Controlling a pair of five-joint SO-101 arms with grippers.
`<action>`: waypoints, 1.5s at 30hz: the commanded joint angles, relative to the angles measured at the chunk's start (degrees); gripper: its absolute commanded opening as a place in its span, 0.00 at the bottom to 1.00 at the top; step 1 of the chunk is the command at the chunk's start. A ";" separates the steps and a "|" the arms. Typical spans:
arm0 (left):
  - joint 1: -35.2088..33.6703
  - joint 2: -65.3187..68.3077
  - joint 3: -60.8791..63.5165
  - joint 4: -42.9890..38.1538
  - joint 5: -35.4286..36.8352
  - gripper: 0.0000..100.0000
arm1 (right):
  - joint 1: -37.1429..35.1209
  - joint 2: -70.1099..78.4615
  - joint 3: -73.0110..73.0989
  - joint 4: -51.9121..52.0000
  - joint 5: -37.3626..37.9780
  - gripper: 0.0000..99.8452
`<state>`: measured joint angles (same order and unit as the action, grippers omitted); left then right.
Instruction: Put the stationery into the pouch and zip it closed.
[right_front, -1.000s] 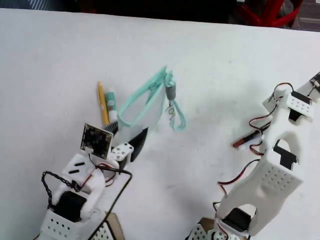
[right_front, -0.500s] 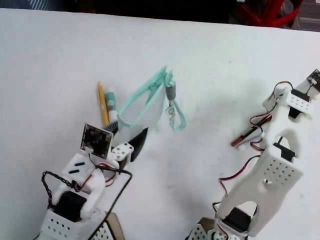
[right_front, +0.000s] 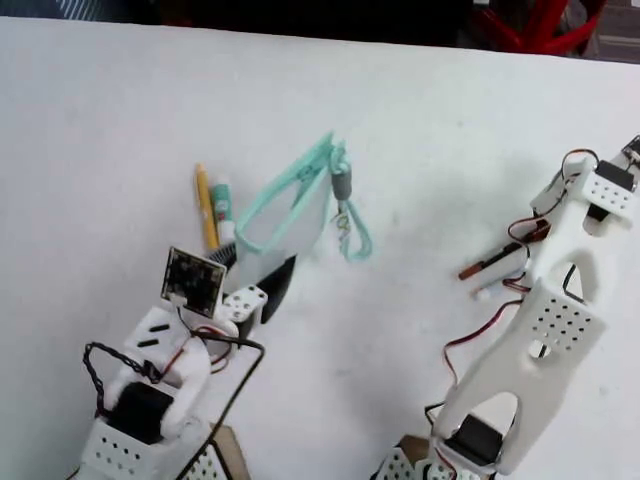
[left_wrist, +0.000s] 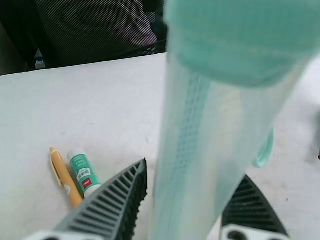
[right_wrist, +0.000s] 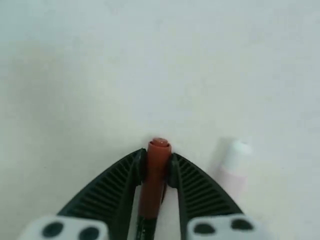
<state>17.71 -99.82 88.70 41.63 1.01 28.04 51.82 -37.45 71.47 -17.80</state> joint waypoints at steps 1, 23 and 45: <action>-0.31 -0.22 -0.88 -1.05 0.26 0.23 | -1.10 0.04 -1.23 0.92 0.70 0.02; -0.31 -0.22 -0.97 -0.97 0.26 0.23 | -24.31 -48.57 -1.05 21.85 8.09 0.02; -0.31 -0.22 -8.26 8.44 2.37 0.26 | -54.29 -76.26 -0.79 1.71 8.79 0.02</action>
<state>17.80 -99.91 85.36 47.52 1.19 -21.89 -24.57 -37.89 76.31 -9.54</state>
